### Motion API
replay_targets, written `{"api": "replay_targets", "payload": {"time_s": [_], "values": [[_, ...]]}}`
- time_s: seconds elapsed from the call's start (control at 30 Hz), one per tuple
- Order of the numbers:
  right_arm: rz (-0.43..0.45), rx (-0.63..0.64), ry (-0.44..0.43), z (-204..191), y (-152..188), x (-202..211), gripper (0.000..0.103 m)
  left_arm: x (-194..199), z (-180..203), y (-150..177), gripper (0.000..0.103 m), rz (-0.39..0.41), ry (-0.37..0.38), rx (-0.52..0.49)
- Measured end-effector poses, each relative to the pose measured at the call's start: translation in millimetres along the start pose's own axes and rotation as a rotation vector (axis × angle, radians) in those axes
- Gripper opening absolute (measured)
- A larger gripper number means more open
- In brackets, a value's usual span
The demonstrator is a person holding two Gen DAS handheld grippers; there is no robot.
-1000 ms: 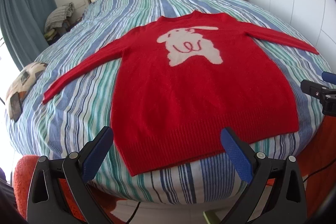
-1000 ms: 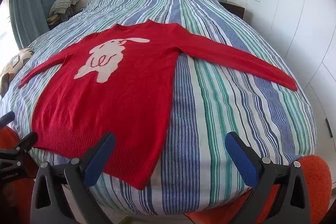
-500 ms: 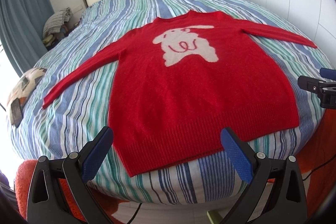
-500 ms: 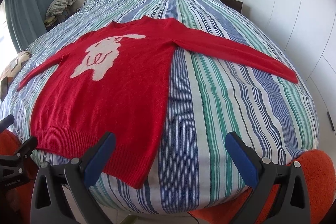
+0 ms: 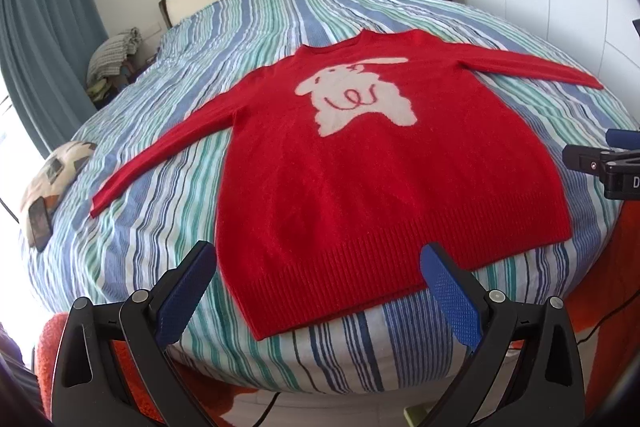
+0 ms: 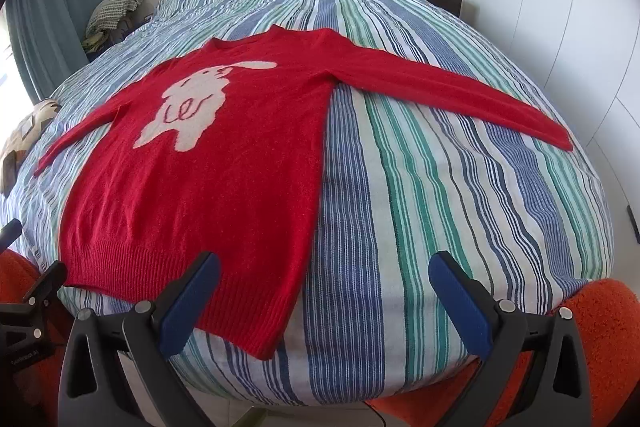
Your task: Fold small clothes
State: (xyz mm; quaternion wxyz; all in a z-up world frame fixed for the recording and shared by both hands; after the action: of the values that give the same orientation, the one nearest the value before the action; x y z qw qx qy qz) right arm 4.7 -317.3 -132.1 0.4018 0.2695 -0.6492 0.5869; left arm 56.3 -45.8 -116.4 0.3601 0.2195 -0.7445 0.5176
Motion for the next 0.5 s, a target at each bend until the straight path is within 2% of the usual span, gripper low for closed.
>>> {"api": "replay_targets", "payload": {"time_s": [0.1,0.3,0.4,0.5], "values": [[0.012,0.011,-0.002,-2,0,5,0.102,0,-2,-1,0.102,-0.011,0.013,0.015],[0.032,-0.061,-0.049,12,-10,12,0.102,14,-6,-4,0.102,0.047,0.011,0.025],[0.066,-0.157,-0.114,37,-20,22,0.102,14,-8,-5,0.102,0.048,0.013,0.036],[0.104,-0.284,-0.172,85,-34,27,0.102,12,-10,-7,0.102,0.040,0.013,0.051]]}}
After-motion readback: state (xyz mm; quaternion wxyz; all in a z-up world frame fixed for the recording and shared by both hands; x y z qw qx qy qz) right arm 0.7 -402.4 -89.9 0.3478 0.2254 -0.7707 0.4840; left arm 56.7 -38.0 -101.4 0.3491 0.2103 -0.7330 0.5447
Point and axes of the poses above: each gripper's, at about its wrist camera, not at the fingertips, and x roughly against the way its jaws point, z to its right, y to its underside, the point moved 3 cm from there along -x, roughly the way its jaws point, and after that the axes turned 5 degrees about -z, right-handed, at the moved point
